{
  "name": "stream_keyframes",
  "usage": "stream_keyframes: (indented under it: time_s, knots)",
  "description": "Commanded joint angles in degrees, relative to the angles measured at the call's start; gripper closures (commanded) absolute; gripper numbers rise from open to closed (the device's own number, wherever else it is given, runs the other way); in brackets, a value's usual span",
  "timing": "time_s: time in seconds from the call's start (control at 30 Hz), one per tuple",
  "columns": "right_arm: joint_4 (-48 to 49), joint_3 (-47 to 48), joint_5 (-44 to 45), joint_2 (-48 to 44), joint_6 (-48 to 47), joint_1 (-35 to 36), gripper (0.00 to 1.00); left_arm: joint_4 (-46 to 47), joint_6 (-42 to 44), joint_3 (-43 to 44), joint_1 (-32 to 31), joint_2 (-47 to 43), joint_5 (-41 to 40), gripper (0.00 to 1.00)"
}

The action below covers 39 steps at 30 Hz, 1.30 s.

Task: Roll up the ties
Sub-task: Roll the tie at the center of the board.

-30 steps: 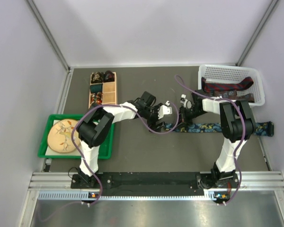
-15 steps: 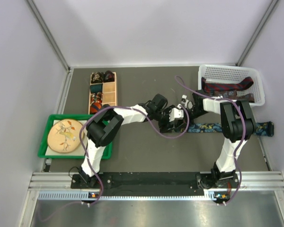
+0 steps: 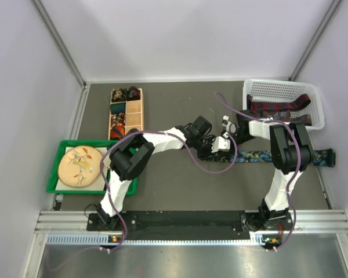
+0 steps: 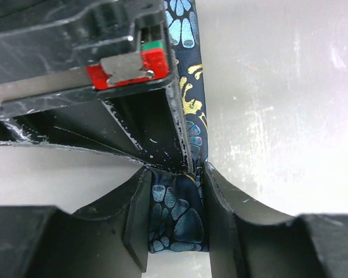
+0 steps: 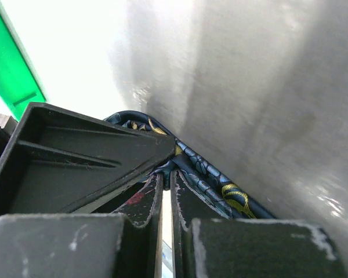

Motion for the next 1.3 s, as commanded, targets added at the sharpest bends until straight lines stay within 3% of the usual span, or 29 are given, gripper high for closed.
stream_keyframes:
  time_s: [0.0, 0.23, 0.47, 0.67, 1.0, 1.27]
  knots:
    - [1.4, 1.4, -2.8, -1.9, -0.1, 3.2, 1.00, -9.2, 4.1, -3.9, 0.4, -1.4, -7.5, 0.65]
    - [1.0, 3.1, -2.9, -0.1, 0.8, 4.8, 1.00, -10.7, 5.2, -9.2, 1.2, -4.5, -9.8, 0.75]
    - [-2.5, 5.0, -1.1, 0.5, -1.4, 4.7, 1.00, -11.3, 5.0, -8.7, 1.4, -3.4, -8.9, 0.82]
    - [-8.6, 7.1, -2.5, -3.2, -5.8, 0.1, 0.83, -11.5, 5.1, -8.5, 1.4, -2.8, -9.3, 0.87]
    - [-10.3, 10.7, 13.0, -1.2, -11.7, -1.4, 0.83, -11.4, 4.4, -7.7, 1.4, -2.2, -9.4, 0.89]
    - [-15.5, 11.0, 14.8, -0.2, -20.0, -0.3, 0.83, -11.3, 4.0, -7.4, 1.3, -2.0, -9.3, 0.89]
